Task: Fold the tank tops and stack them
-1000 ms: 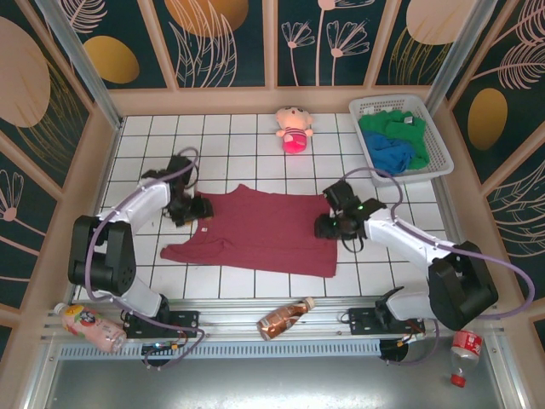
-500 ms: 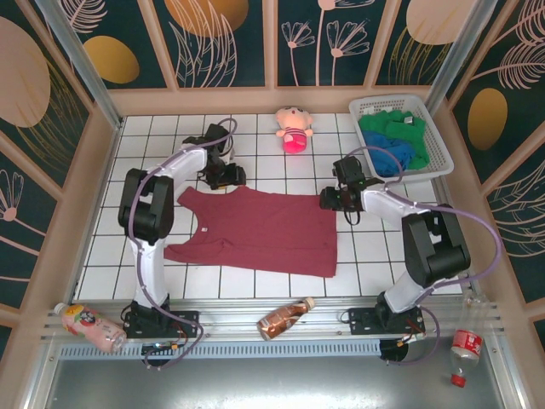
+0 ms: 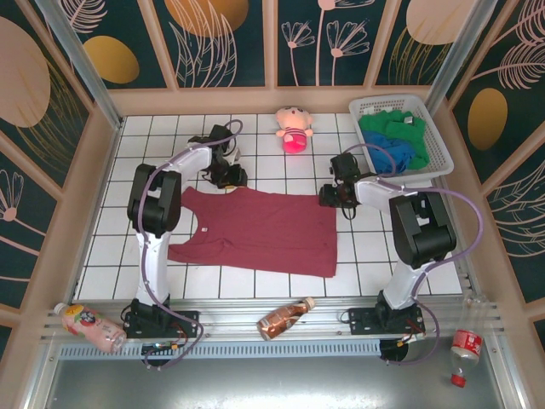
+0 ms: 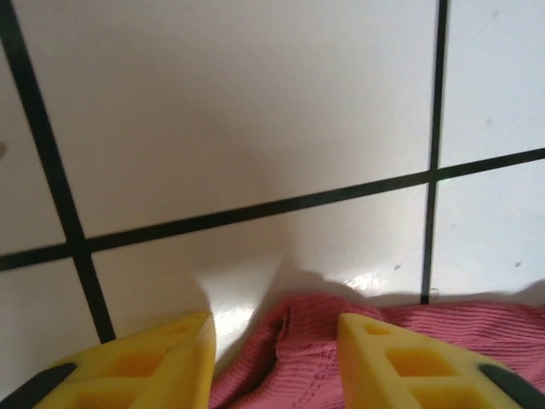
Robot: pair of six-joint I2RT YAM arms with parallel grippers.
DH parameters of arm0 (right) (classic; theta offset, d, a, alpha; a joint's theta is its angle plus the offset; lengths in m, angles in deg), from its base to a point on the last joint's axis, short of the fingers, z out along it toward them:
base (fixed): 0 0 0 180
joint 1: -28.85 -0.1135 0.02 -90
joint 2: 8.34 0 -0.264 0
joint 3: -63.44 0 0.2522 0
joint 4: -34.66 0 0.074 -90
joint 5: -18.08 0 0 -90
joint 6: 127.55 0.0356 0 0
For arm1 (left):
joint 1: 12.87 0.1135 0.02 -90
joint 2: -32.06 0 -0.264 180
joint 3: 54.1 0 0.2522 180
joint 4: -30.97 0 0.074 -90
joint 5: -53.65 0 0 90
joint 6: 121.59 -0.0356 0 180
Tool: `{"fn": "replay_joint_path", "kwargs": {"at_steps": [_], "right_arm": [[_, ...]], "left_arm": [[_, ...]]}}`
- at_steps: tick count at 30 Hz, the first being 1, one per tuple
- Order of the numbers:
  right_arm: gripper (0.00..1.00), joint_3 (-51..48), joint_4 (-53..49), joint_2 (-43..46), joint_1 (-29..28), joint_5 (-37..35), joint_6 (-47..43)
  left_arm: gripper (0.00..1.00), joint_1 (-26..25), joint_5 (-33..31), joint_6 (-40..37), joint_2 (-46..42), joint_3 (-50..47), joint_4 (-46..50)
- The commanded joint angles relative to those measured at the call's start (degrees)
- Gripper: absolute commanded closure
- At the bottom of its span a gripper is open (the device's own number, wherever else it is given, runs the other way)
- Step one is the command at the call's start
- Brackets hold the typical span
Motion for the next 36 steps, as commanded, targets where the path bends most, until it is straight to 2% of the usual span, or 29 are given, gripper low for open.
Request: {"fn": "replay_joint_path", "kwargs": {"at_steps": [1,6,11,14,20,23,28,33,36], "right_arm": [[0.51,1.05,0.59,-0.93,0.81,-0.64,-0.04],[0.54,0.32,2.4,-1.15,1.63,0.14,0.23],[0.55,1.48,4.18,-2.06,1.88,1.24,-0.16],[0.58,2.33,4.31,-3.55,1.9,2.52,-0.41],[0.71,2.63,5.25,-4.93,2.03,3.77,-0.91],[0.78,2.32,6.23,-4.93,2.14,3.6,-1.99],[0.93,2.01,9.35,-3.37,2.07,4.86,-4.04],[0.97,0.57,11.21,-0.57,2.42,5.85,-5.99],[0.98,-1.65,12.62,2.17,2.93,6.65,-6.39]], "left_arm": [[0.6,-0.6,3.13,-1.28,2.15,1.64,-0.31],[0.65,-0.64,4.97,-1.17,3.56,2.22,-1.0],[0.68,-0.63,4.06,-1.76,4.57,3.22,-1.06],[0.73,-0.69,4.44,-1.78,5.09,3.82,-1.47],[0.83,-0.7,4.72,-2.13,4.26,3.7,-2.28],[0.84,-0.7,4.57,-2.71,3.21,3.56,-3.13],[0.92,-0.7,5.6,-2.19,0.83,2.12,-7.58],[0.94,-0.62,4.3,-3.36,-0.64,1.58,-8.0],[0.98,-0.57,3.86,-3.99,-4.14,-1.45,-10.86]]}}
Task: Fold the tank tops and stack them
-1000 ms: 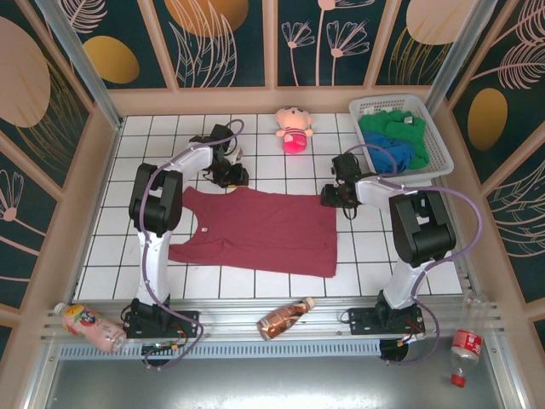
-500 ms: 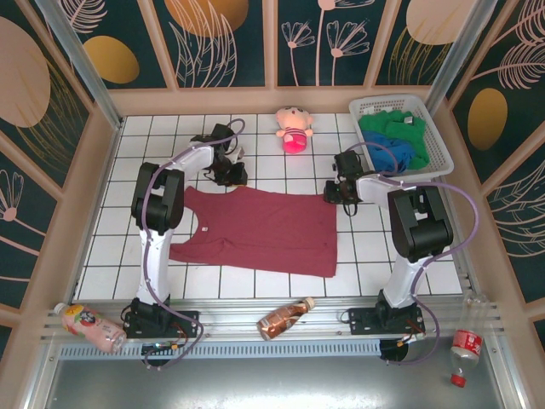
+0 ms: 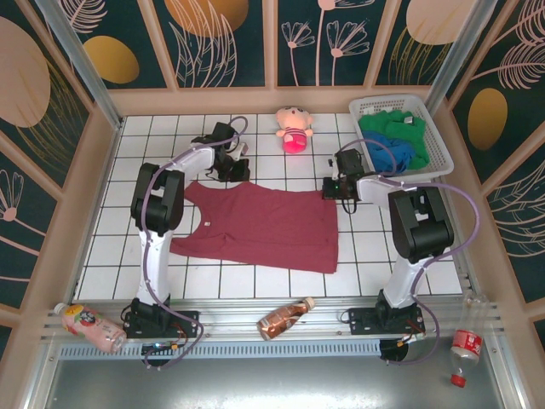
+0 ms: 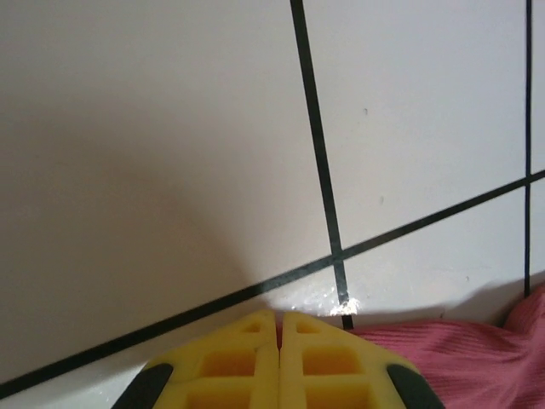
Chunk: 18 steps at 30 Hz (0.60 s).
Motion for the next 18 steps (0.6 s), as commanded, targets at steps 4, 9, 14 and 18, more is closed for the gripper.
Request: {"fn": "replay_joint_path", "kwargs": {"at_steps": [4,9,14,18], "right_arm": [[0.98,-5.73,4.95,8.26,1.38,2.9,-2.11],[0.99,-10.77,6.38,13.55,2.07,4.92,-3.06],[0.99,-15.9,7.37,19.1,2.16,7.46,-3.78],[0.99,-19.55,8.19,23.1,2.15,9.18,-4.82]], "left_arm": [[0.99,-0.13,-0.37,-2.55,-8.45,-4.23,-3.41],[0.99,-0.14,0.66,-2.3,-14.24,-11.09,-5.66],[0.98,-0.16,1.5,-2.06,-19.04,-19.01,-6.89],[0.98,-0.15,1.88,-2.35,-21.88,-22.61,-7.88]]}}
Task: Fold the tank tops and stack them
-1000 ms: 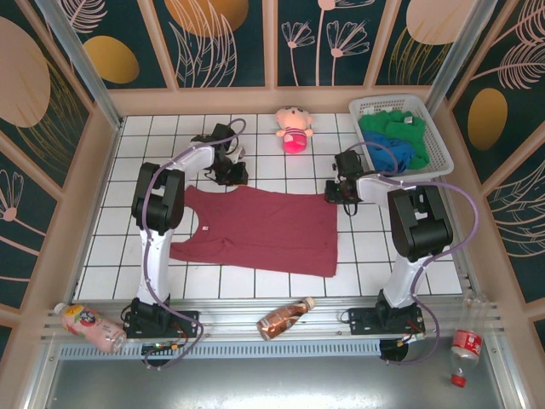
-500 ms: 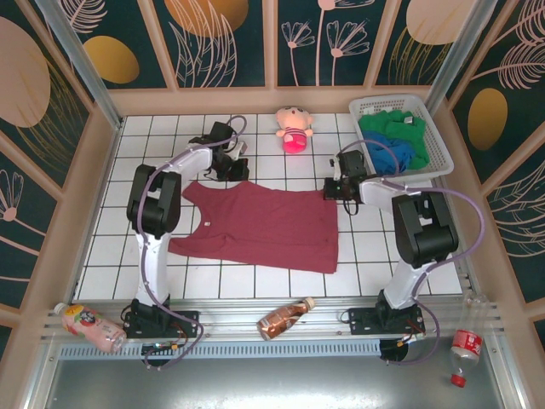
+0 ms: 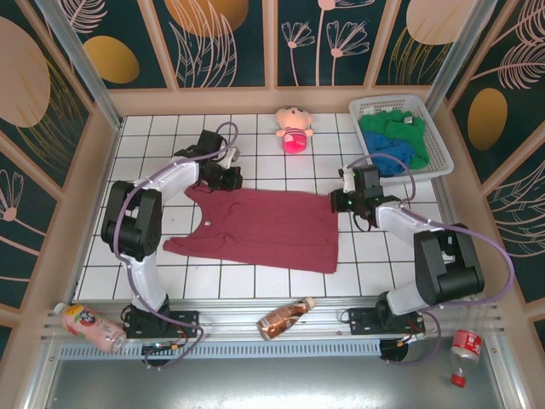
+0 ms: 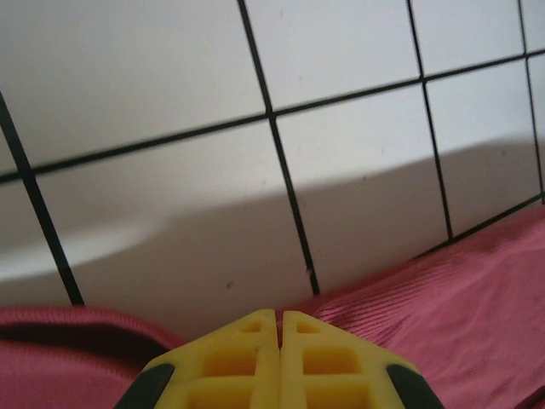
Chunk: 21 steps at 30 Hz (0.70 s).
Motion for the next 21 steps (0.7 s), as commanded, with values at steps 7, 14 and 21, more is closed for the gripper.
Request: {"fn": "replay_joint_path", "kwargs": {"at_steps": [7,14,21], "right_arm": [[1.0,-5.18,-2.56,5.59,0.28,1.53,-5.63],[1.0,-4.32,-7.86,5.62,-0.49,-1.03,-11.82],[0.99,-4.54,-10.73,3.06,-3.78,-5.94,-18.25]], "left_arm": [[0.97,-0.16,2.43,-1.7,-4.95,-6.76,-1.7],[0.95,-0.13,2.41,-2.05,-6.18,-9.95,-0.04],[0.93,-0.14,2.48,-2.14,-5.29,-11.67,0.91]]}}
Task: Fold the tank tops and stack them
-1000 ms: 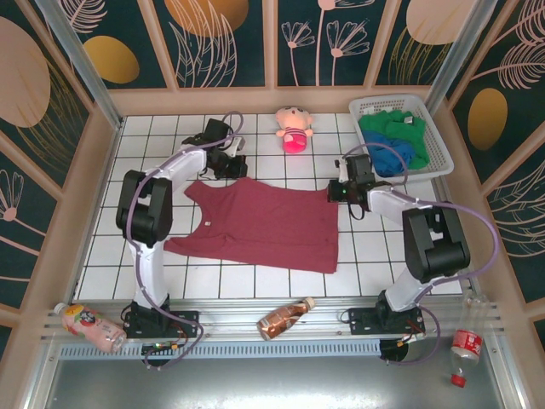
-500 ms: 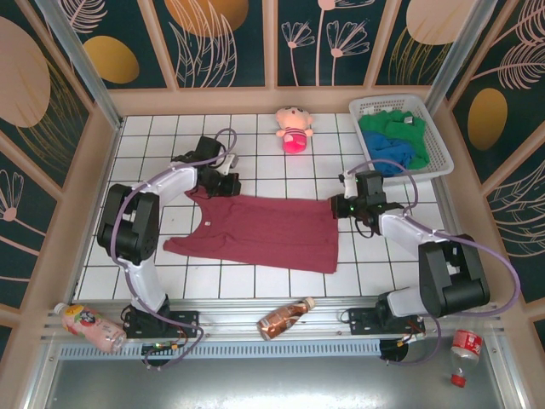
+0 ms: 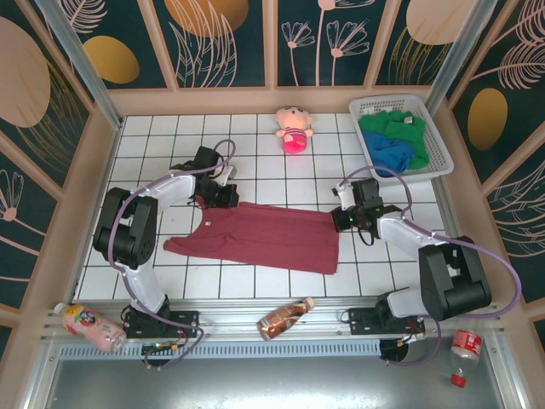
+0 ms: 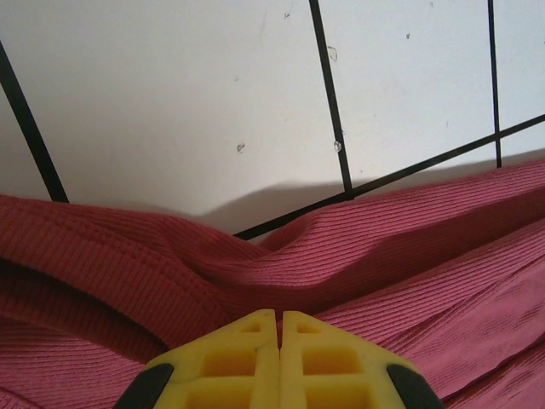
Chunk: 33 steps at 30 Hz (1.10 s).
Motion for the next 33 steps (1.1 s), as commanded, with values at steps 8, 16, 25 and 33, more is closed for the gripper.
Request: {"fn": "replay_joint_path", "kwargs": {"at_steps": [8,16,25,33], "right_arm": [[0.99,-1.1,-3.81,-2.51,-5.76,-8.14,-6.65],[1.0,-0.58,-4.08,2.14,-5.89,-8.17,-3.55],[1.0,-1.01,-6.73,6.59,-6.45,-8.02,-4.17],[1.0,-1.48,-8.87,0.45,-9.3,-11.77,-8.63]], "left_arm": [[0.91,-0.36,1.63,-1.57,-2.07,-4.92,1.78],[0.91,-0.28,-0.66,-2.05,-3.81,-1.34,3.21],[0.91,-0.28,0.18,-1.27,-5.31,-1.7,4.56],[0.87,-0.46,1.32,-0.23,-3.46,-6.03,3.13]]}}
